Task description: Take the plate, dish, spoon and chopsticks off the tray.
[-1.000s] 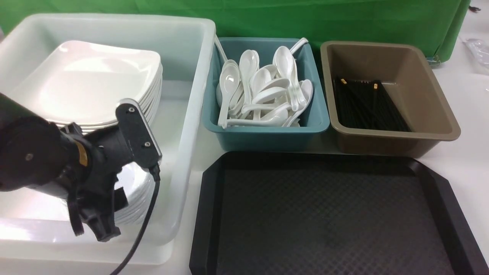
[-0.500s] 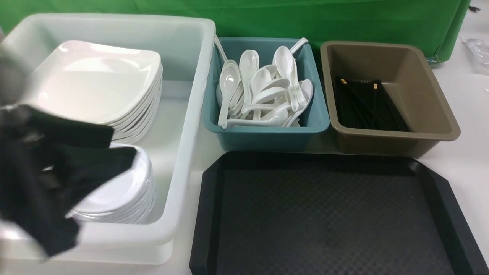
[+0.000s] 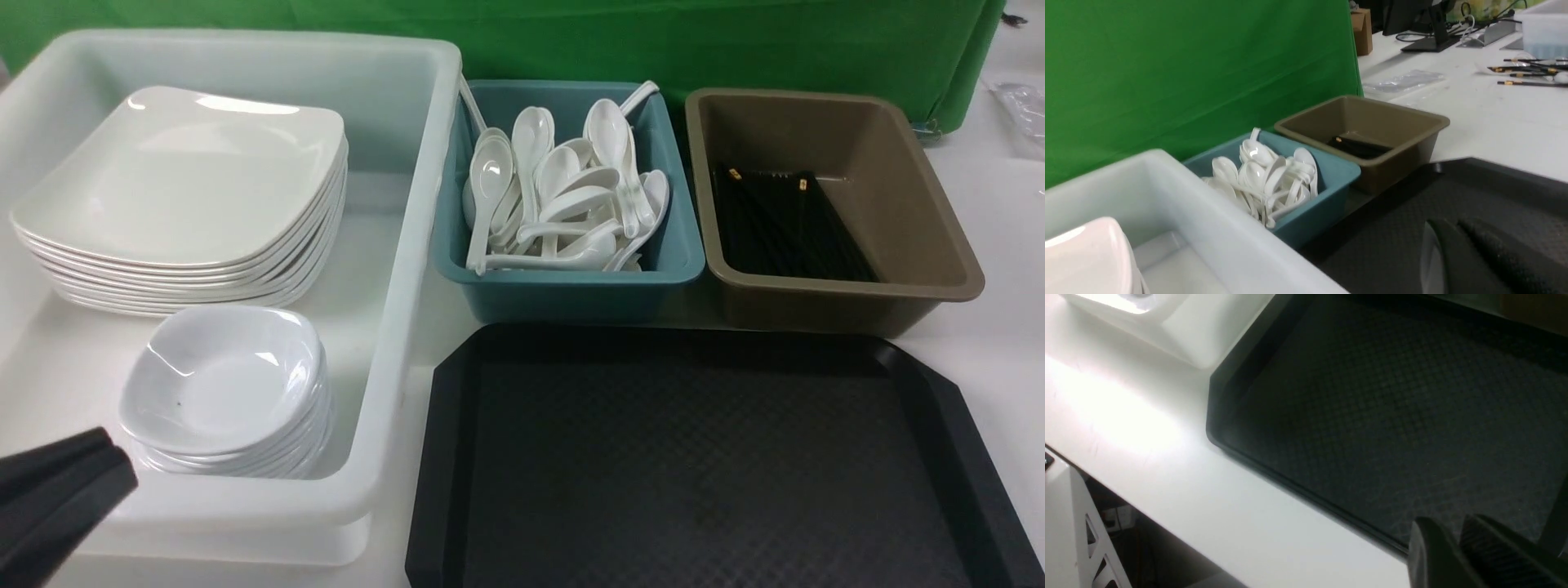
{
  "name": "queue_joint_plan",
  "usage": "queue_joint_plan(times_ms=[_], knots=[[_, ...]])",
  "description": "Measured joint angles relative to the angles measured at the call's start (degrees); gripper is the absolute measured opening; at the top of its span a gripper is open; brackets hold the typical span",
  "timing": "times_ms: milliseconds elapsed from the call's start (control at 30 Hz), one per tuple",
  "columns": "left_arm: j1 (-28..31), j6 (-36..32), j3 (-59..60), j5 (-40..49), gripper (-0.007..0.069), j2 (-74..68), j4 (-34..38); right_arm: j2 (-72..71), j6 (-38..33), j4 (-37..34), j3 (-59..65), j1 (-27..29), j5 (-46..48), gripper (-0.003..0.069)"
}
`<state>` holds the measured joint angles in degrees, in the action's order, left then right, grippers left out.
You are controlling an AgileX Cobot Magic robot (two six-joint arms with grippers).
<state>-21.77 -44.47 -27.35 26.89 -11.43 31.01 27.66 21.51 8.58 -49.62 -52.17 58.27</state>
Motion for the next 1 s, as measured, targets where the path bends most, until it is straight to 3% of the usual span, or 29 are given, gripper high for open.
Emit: queue_joint_plan(times_ms=[267, 400, 500, 633, 733, 833, 1000], knots=[[0.0, -0.1, 2.6, 2.3, 0.0009, 0.0, -2.0, 0.0, 0.0, -0.1, 0.2, 0.2, -0.1, 0.0148], [0.0, -0.1, 2.6, 2.8, 0.0009, 0.0, -3.6, -0.1, 0.1, -0.5, 1.2, 5.2, -1.3, 0.0157], [0.0, -0.1, 2.6, 3.0, 0.0009, 0.0, -4.7, -1.4, 0.0, -0.3, 2.8, 13.8, -2.3, 0.0144], [0.0, -0.1, 2.6, 3.0, 0.0009, 0.0, -5.0, -7.1, -13.5, -4.5, 10.2, 28.3, -9.3, 0.0047], [0.0, -0.1, 2.6, 3.1, 0.0009, 0.0, -5.0, -12.5, -18.2, -7.1, 18.3, 37.4, -17.4, 0.0017], [0.0, -0.1, 2.6, 3.1, 0.0009, 0.0, -5.1, -17.6, -18.6, -7.9, 27.6, 42.4, -26.1, 0.0016], [0.0, -0.1, 2.6, 3.1, 0.0009, 0.0, -5.2, -23.2, -19.1, -7.1, 41.7, 45.3, -43.4, 0.0015]])
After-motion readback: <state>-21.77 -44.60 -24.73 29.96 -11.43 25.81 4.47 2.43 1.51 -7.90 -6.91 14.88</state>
